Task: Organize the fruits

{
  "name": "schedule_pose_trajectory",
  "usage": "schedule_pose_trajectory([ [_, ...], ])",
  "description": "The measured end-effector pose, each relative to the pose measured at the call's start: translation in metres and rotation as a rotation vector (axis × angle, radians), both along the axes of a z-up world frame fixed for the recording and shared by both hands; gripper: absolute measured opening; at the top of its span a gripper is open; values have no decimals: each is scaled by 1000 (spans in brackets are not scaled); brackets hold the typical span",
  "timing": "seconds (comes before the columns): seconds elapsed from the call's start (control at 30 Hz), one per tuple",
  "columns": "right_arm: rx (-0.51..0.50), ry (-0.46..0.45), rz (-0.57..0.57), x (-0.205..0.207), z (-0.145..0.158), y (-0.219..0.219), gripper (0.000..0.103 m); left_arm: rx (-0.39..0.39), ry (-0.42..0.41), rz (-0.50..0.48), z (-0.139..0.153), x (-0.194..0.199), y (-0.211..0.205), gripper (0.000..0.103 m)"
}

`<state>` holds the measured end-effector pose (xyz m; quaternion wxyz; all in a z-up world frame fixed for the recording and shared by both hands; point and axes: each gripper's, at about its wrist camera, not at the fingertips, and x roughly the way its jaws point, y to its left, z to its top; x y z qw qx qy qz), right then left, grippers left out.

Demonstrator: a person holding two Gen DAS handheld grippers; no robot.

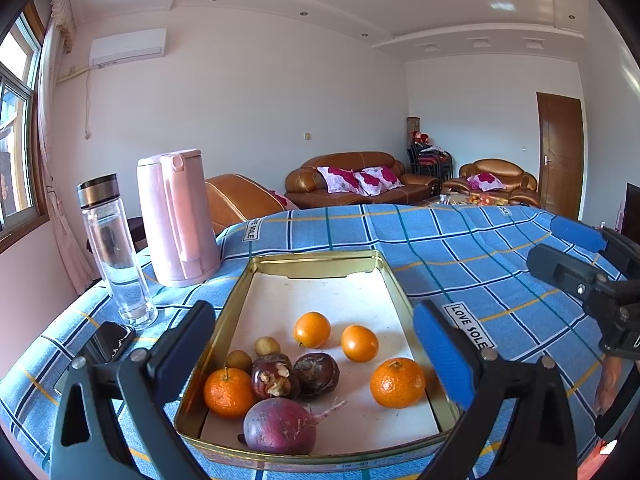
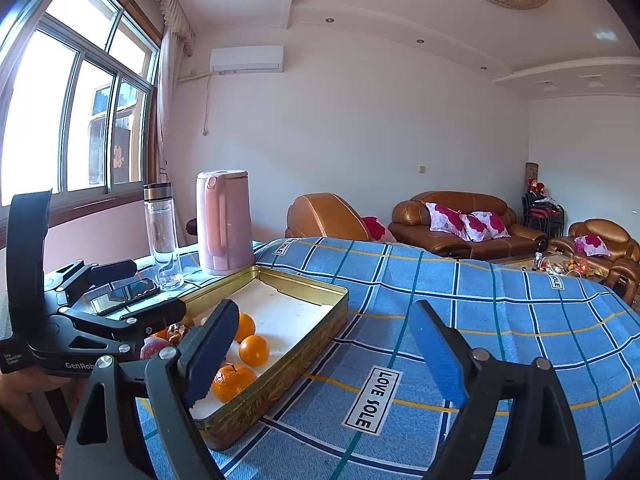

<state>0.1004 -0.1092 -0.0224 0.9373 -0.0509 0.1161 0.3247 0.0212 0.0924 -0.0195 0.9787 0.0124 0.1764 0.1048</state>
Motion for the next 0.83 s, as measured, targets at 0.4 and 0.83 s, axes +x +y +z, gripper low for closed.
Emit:
schedule_pose_trajectory([
  [0.4, -3, -28, -31, -3, 5, -10, 88, -5, 5, -26, 4, 2, -9, 103],
  [0.83, -16, -11, -51, 2, -2, -21, 88, 23, 12, -50, 3, 4, -19, 103],
])
